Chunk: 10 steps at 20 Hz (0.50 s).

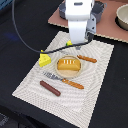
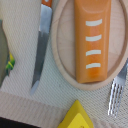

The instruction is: Interact with the objects in diverse but meaningful ways.

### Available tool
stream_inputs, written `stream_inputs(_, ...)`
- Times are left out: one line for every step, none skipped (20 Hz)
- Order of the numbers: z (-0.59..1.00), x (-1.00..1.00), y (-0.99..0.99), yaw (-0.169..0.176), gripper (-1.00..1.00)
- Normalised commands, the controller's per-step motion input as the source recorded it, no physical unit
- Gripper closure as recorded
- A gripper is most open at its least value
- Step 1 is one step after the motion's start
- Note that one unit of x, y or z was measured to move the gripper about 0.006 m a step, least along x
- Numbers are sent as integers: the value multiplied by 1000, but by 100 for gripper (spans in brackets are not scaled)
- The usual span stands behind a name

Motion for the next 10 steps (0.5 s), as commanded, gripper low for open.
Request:
stream_inputs(-220, 249, -151, -23, -100)
stream_inputs(-251, 246, -129, -19, -100)
stream_inputs(-286, 234, -120, -17, -100)
stream_inputs(-297, 220, -114, -17, -100)
stream_inputs(-303, 206, -114, -17, -100)
stream_inputs(-311, 177, -109, -18, -100)
stream_inputs(-314, 171, -117, -19, -100)
stream_inputs(-329, 174, -111, -20, -100)
stream_inputs(-326, 174, -117, -21, -100)
stream_inputs(-326, 177, -114, -21, -100)
